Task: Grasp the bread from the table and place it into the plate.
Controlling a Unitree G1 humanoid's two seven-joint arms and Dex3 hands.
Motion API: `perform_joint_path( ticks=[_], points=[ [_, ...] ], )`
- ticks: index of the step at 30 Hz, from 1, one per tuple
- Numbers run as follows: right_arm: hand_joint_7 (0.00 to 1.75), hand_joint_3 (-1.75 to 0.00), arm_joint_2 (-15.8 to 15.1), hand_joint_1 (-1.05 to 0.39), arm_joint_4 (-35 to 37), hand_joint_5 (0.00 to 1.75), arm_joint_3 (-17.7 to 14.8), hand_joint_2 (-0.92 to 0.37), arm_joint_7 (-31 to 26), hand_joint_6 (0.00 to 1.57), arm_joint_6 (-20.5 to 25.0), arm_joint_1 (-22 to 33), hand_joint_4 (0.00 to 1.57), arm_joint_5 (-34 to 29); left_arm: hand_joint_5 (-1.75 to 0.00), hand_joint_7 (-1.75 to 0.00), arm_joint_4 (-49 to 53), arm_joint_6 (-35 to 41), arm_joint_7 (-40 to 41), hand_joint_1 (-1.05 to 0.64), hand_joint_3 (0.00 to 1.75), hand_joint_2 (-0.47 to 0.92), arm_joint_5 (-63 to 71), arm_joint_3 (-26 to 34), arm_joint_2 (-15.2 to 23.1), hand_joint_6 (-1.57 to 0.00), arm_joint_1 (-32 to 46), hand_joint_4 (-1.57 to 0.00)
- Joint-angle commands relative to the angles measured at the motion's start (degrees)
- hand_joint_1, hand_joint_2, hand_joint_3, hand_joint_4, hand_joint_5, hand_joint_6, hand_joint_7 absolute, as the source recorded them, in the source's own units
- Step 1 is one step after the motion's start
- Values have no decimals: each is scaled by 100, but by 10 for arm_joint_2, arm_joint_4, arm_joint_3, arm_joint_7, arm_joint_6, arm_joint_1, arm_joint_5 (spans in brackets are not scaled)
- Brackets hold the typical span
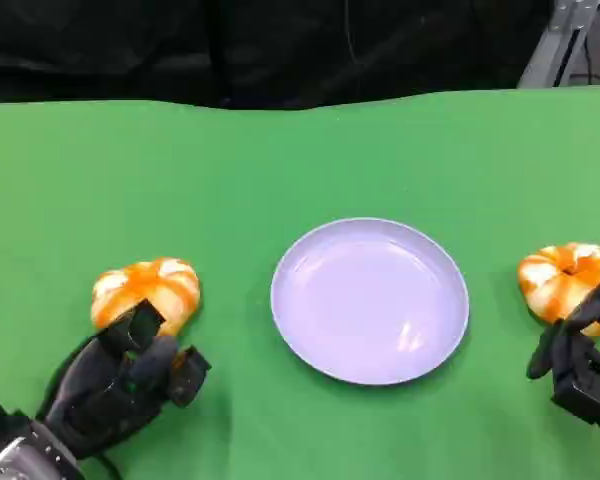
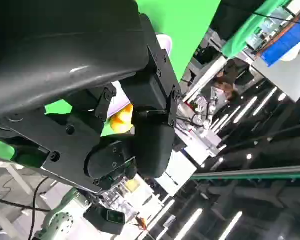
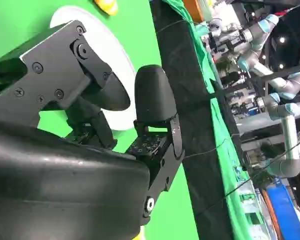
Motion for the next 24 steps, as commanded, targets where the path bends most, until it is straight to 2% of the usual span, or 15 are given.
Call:
perform_joint_path(
  ticks=[1,13,16,19,20,22,23,24],
  points=[
    [162,-148,-6,-4,-3,175,-5,-37,1,81,-3,-4,91,6,-175,-130,-8,3,6,-11,75,62,1,5,4,-102,-1,-88],
    [164,-147,-6,-5,-6,175,-4,-38,-4,80,-2,-3,91,2,-175,-129,-14,-6,5,-7,85,60,6,1,6,-101,1,-87],
    [164,-147,-5,-5,-7,175,-3,-38,-5,80,-3,-3,91,2,-175,-129,-46,-22,41,-6,89,58,15,-1,-1,-103,15,-87],
    [164,-147,-5,-5,-8,175,-2,-38,-7,80,-4,-3,92,0,-160,-123,-92,-89,99,0,121,41,37,2,-24,-99,39,-89],
    [164,-147,-5,-5,-9,175,-2,-38,-7,80,-4,-2,92,-1,-141,-109,-106,-145,119,-8,116,39,61,-4,-30,-87,49,-79],
    [164,-147,-6,-5,-8,175,-2,-39,-7,80,-4,-3,92,-2,-105,-69,-121,-237,144,-26,71,62,107,-19,-32,-73,61,-64],
    [164,-147,-7,-5,-5,175,-3,-39,-3,80,-7,-4,92,0,-96,-55,-124,-312,175,-29,54,71,158,-34,-24,-73,65,-61],
    [164,-147,-8,-5,-3,175,-3,-39,0,79,-8,-4,92,1,-79,-36,-123,-362,197,-48,32,83,192,-44,-19,-64,66,-45]
  ],
)
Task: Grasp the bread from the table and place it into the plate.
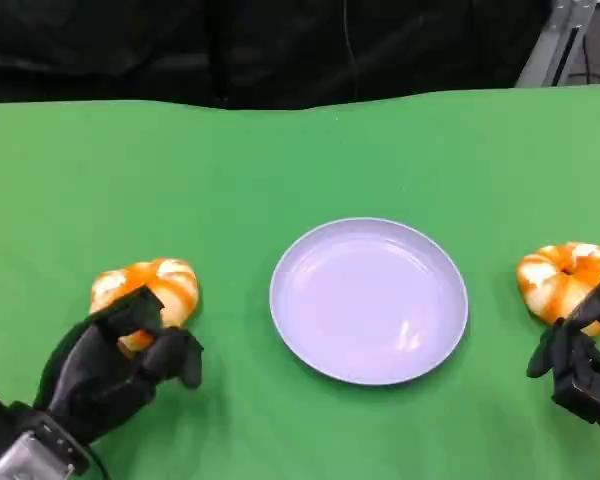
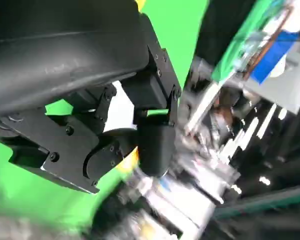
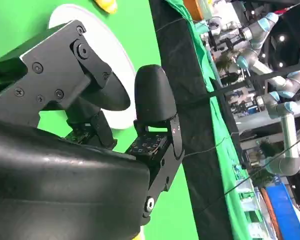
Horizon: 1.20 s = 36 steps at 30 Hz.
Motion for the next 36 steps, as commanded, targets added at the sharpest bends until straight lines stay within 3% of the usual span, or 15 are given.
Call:
perform_joint_path(
  ticks=[1,2,4,7,13,16,23,29,36],
  points=[
    [164,-147,-8,-5,0,175,-4,-39,5,79,-9,-4,92,3,-73,-29,-14,-216,89,-54,24,87,136,-37,23,-61,20,-40],
    [164,-147,-9,-5,-1,175,-4,-39,5,79,-9,-4,92,3,-70,-25,-23,-261,132,-58,20,90,188,-47,34,-59,24,-38],
    [164,-147,-10,-5,-1,175,-5,-40,7,79,-8,-3,92,3,-47,-9,-49,-319,213,-77,26,92,282,-61,58,-49,34,-29],
    [164,-146,-10,-5,-1,175,-6,-40,9,78,-6,-4,92,4,-34,-2,-79,-365,333,-87,30,92,409,-76,89,-43,43,-21],
    [164,-145,-7,-5,-5,175,-4,-40,-2,78,0,-6,92,-1,-25,-2,-136,-318,591,-100,23,92,676,-128,159,-48,35,-27],
    [164,-146,-6,-4,-4,175,-3,-40,-5,79,0,-7,92,-2,-18,-2,-149,-255,662,-99,14,92,770,-166,193,-51,18,-33],
    [165,-145,-4,-2,-7,175,0,-41,-6,79,0,-6,92,0,-11,-1,-132,-148,640,-99,15,92,815,-247,229,-47,-20,-37],
    [166,-145,-4,-3,-14,175,5,-42,-12,78,3,-5,92,-2,-9,-2,-10,-128,664,-101,14,92,816,-319,222,-51,-82,-45],
    [168,-144,-4,-3,-17,175,6,-42,-12,76,5,-3,91,0,-4,0,110,-108,671,-104,27,92,809,-384,206,-52,-150,-48]
  ],
)
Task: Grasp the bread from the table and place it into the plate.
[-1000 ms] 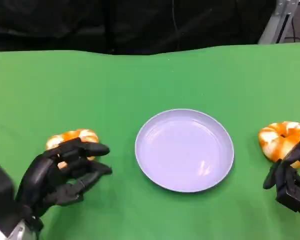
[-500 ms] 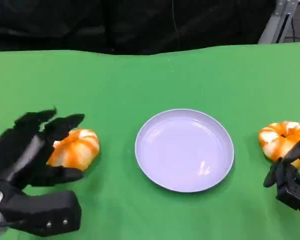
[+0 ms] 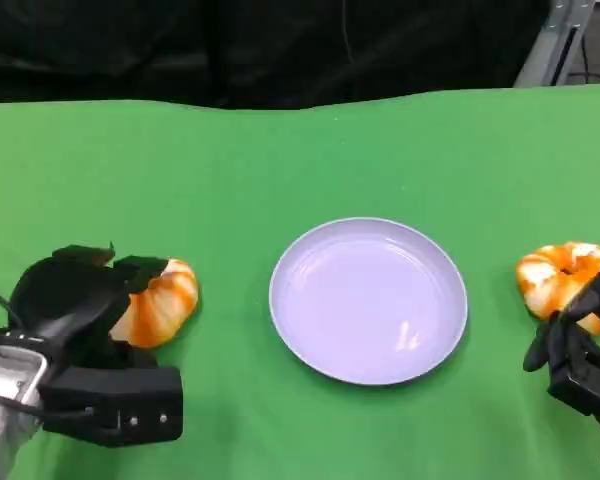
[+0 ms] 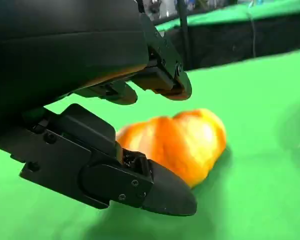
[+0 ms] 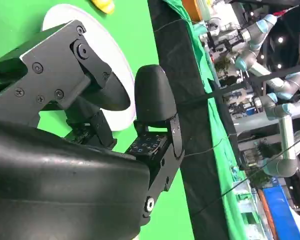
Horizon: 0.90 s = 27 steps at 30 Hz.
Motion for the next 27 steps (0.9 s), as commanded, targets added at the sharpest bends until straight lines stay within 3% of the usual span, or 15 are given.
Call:
perform_joint_path(
  ticks=[1,13,22,25,27],
  points=[
    [168,-144,-4,-3,-12,175,-1,-42,-5,76,5,4,91,2,-3,0,53,27,-5,-103,28,92,-7,-34,-5,-51,-40,-47],
    [168,-143,-5,-3,-14,175,1,-44,-2,75,-2,9,92,0,-1,0,163,35,-12,-99,32,92,-50,-83,-33,-47,-108,-47],
    [168,-141,-3,-4,-19,175,2,-45,-7,74,3,10,91,0,-3,-3,234,3,-3,-85,29,92,-84,-95,-49,-56,-130,-55],
    [168,-141,-4,-4,-24,175,3,-45,-9,74,5,12,90,0,-5,-5,248,4,2,-68,27,92,-91,-101,-53,-63,-132,-63],
    [168,-140,-5,-4,-22,175,3,-46,-7,74,3,13,90,1,-9,-8,252,2,16,-46,25,92,-95,-102,-55,-72,-131,-72]
  ],
)
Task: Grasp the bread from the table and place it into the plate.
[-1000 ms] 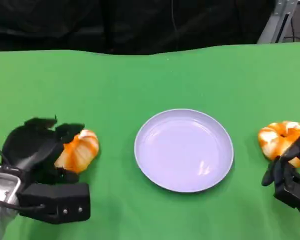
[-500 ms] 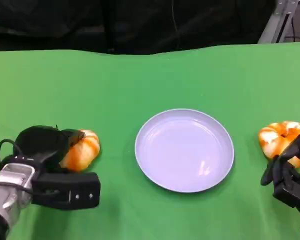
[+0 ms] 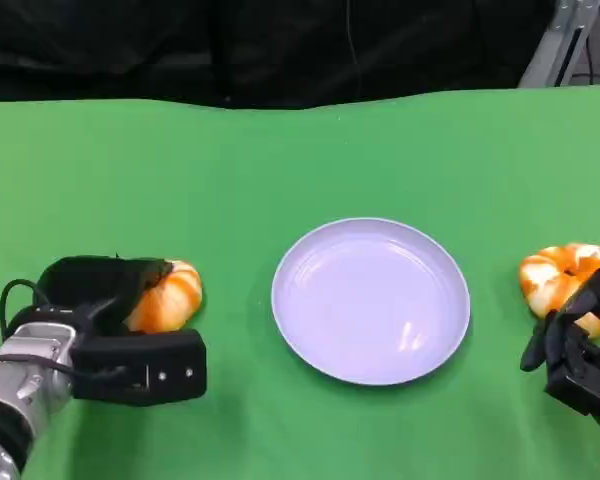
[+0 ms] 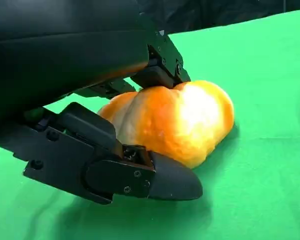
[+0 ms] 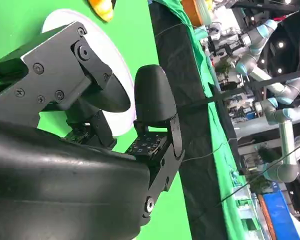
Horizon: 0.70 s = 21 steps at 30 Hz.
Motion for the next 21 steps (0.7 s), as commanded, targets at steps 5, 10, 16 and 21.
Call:
perform_joint_path(
  ticks=[5,10,16,21],
  points=[
    [167,-139,-6,-5,-8,175,-4,-45,-4,74,4,5,90,2,-110,-16,23,-21,60,-26,31,92,-32,4,-10,-105,8,-68],
    [168,-138,-6,-5,-3,175,-5,-45,-2,74,2,2,89,3,-173,-129,30,-20,73,-23,34,92,-50,10,-17,-67,6,-52],
    [168,-139,-6,-6,3,175,-6,-44,-2,74,-3,0,91,1,-175,-169,24,-13,88,-21,37,92,-62,17,-21,-53,7,-66],
    [167,-141,-4,-5,-1,175,-6,-43,-6,76,2,1,92,3,-175,-174,7,-21,95,-19,34,92,-71,21,-15,-48,9,-66]
  ],
)
